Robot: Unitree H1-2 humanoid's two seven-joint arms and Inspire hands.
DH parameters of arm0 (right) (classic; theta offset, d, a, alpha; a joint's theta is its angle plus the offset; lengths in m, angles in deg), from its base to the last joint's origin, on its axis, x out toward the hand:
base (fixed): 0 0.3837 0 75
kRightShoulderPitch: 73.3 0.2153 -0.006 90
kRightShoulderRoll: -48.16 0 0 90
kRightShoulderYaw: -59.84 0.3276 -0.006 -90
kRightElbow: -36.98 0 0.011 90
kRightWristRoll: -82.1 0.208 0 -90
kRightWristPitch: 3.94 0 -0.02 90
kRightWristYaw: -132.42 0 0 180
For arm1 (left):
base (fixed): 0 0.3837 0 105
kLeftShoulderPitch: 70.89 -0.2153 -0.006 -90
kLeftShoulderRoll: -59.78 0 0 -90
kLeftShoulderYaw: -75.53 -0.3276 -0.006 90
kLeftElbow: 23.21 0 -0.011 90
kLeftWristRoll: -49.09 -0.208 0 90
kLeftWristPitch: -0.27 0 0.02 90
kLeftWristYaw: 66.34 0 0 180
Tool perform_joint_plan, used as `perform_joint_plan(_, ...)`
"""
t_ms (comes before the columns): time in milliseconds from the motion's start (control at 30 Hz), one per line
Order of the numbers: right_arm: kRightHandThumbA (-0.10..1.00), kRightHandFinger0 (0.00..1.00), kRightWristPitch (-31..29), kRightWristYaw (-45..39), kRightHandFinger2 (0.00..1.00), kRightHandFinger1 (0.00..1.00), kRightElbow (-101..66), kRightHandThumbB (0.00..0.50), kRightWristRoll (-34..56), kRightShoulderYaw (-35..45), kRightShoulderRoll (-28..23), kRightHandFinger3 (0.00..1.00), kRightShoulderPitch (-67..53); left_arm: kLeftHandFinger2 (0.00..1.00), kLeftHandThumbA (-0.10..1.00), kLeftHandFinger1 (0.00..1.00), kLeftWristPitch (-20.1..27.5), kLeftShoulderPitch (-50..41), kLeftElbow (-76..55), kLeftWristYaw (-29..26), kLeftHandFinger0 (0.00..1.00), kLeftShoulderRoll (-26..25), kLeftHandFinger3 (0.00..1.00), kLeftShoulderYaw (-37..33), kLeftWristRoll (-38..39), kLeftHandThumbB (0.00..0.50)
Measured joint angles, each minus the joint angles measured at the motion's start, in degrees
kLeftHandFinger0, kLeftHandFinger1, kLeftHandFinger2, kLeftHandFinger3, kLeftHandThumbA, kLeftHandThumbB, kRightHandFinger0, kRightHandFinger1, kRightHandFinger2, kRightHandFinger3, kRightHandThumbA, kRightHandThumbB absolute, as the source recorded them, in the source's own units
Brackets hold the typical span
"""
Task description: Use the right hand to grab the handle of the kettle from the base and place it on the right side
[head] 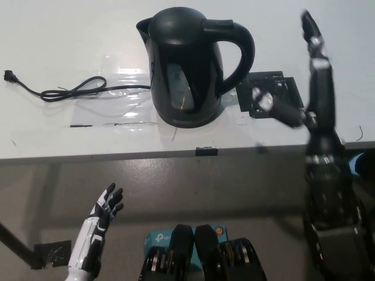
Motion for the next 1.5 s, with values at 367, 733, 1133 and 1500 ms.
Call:
perform_joint_plan(367,0.57,1.00,2.9,0.3,1.00,1.00,16.9,0.262,-0.8,-1.0,0.1,1.00,10.9,1.00,0.94,1.00,0.8,-0.9,0.6,0.1,1.00,0.6,1.00,-0.2,0.6,0.500)
perform_joint_plan(733,0.58,1.00,2.8,3.1,1.00,1.00,25.2,0.277,-3.0,-1.8,0.0,1.00,14.6,1.00,0.94,1.00,1.4,-0.6,1.3,0.1,1.00,0.4,1.00,0.0,0.9,0.500)
perform_joint_plan(1133,0.59,1.00,2.6,4.2,1.00,1.00,27.7,0.358,-3.3,-1.8,-0.4,1.00,14.9,1.00,0.94,1.00,1.6,0.4,1.5,0.1,1.00,-0.1,1.00,0.0,1.2,0.500)
perform_joint_plan(1500,0.69,1.00,2.7,3.7,1.00,1.00,27.7,0.447,-3.0,-1.8,-0.7,1.00,14.9,1.00,0.94,1.00,1.6,0.5,1.6,0.2,1.00,-0.1,1.00,0.0,1.4,0.500)
